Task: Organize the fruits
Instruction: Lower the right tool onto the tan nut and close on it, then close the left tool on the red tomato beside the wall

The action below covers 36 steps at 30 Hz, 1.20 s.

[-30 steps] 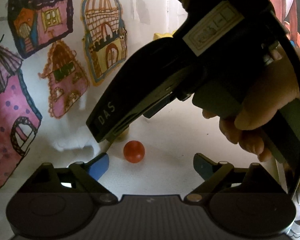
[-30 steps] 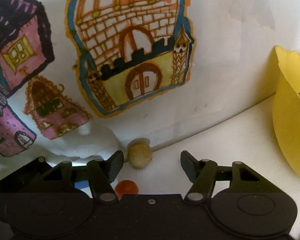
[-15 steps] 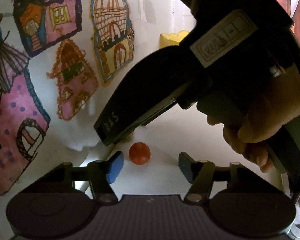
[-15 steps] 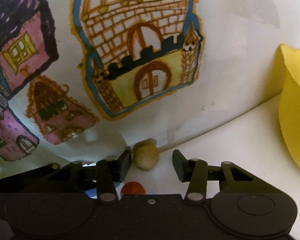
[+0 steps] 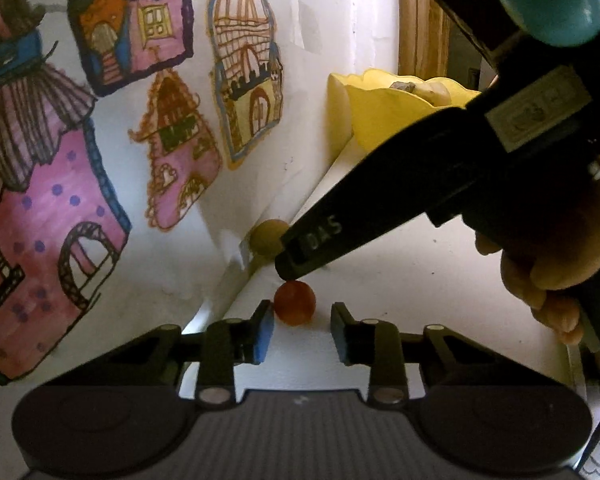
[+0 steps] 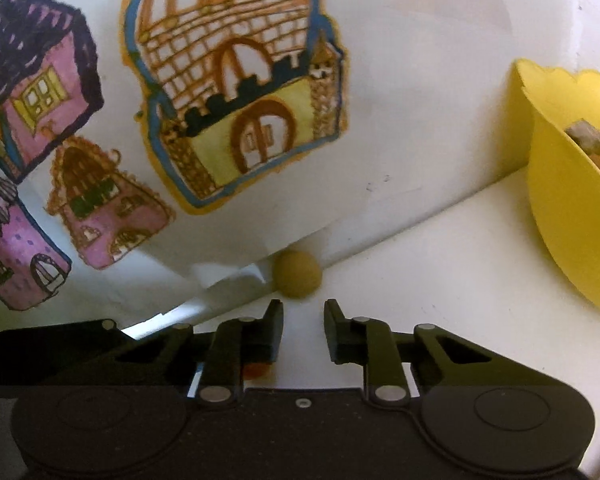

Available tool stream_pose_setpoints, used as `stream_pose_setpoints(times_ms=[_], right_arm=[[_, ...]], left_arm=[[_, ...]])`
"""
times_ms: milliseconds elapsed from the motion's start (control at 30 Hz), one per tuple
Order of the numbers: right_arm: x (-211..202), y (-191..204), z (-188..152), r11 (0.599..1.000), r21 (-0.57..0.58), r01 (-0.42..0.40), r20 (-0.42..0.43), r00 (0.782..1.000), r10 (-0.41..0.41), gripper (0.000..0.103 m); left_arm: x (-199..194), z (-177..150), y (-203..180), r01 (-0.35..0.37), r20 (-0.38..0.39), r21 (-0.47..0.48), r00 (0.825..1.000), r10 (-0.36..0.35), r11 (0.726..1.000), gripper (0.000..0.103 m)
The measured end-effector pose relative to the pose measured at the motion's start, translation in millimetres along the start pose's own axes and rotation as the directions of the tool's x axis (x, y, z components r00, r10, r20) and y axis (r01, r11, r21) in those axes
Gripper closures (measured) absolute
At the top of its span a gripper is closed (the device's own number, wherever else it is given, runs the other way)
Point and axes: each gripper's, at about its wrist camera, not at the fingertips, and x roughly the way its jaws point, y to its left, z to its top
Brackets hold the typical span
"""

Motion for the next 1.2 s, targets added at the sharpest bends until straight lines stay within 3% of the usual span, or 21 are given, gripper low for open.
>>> stream_pose_setpoints(times_ms=[100,533,1200], right_arm=[[-1.6,0.4,0.4,1.0,0.005,0.009,0.013,1.0,-0.009,0.072],[13.8,15.9,23.4,0.998,-0.057,0.003,0.024,1.0,-0.002,0.074],[-49.7,7.0,-42.6,0.996,0.056,0.069,0.081,0.994,-0.073,0.074]], left_arm=[[5.0,-1.6,5.1,-0.001,0.0,0.001,1.0,0.001,1.0,0.069],[-3.8,2.1,5.3,-0.001,-0.005,-0.014,1.0,0.001,1.0,0.081],[-13.9,-5.3,8.2,0.021,-0.003,0.016,1.0,-0.021,1.0,0.084]])
